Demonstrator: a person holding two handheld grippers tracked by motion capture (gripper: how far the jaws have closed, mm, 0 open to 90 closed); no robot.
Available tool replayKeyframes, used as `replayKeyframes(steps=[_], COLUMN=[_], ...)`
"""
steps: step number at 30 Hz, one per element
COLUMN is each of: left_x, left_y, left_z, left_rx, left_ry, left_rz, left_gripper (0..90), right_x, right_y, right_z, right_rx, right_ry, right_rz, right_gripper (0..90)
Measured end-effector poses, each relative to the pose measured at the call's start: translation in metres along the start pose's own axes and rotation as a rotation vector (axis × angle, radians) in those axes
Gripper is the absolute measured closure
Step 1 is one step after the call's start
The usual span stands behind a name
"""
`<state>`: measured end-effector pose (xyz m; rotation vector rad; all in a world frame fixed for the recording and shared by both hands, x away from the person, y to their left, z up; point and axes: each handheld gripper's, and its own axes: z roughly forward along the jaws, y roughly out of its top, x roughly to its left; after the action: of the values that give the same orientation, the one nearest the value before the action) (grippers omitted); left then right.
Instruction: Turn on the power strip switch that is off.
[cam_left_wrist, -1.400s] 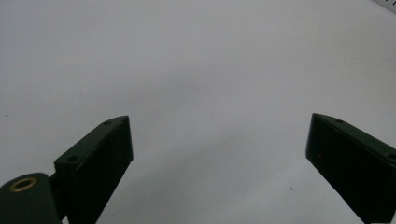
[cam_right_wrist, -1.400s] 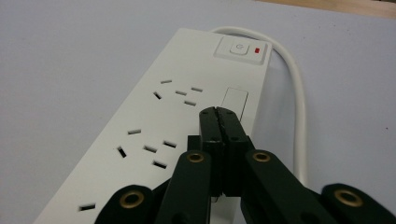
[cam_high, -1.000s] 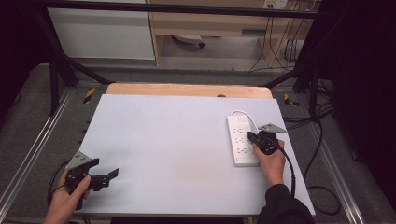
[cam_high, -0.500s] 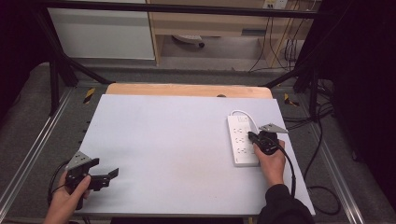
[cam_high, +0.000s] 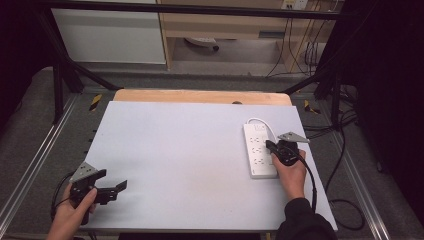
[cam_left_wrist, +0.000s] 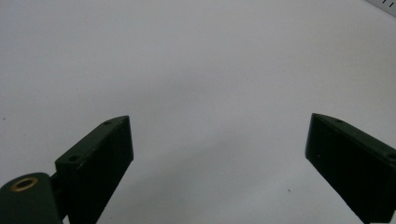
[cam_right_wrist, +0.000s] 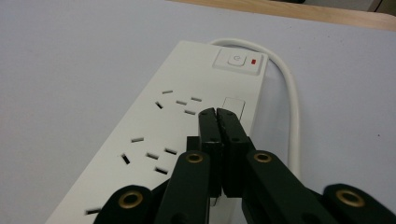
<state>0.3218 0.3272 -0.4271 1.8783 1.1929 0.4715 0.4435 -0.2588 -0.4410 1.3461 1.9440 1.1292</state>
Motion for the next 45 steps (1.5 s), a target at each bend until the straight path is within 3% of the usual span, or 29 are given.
replayKeyframes(steps=[13,31,45], left_x=[0.0,0.001,0.001], left_y=[0.0,0.0,-0.001], left_z=[-0.001,-0.003,-0.002], left_rx=[-0.001,-0.006,-0.005], left_ry=[0.002,0.005,0.004], left_rz=[0.002,-0.006,-0.006], left_gripper=[7.8,7.8,7.8], right_x=[0.001,0.007,0.007], right_y=[0.005,0.012,0.016], right_z=[-0.009,-0.024,-0.029], right_rx=[-0.034,-0.072,-0.084], right_ry=[0.013,0.04,0.047], right_rz=[0.008,0.015,0.028], right_gripper=[89.3,81.1,66.9])
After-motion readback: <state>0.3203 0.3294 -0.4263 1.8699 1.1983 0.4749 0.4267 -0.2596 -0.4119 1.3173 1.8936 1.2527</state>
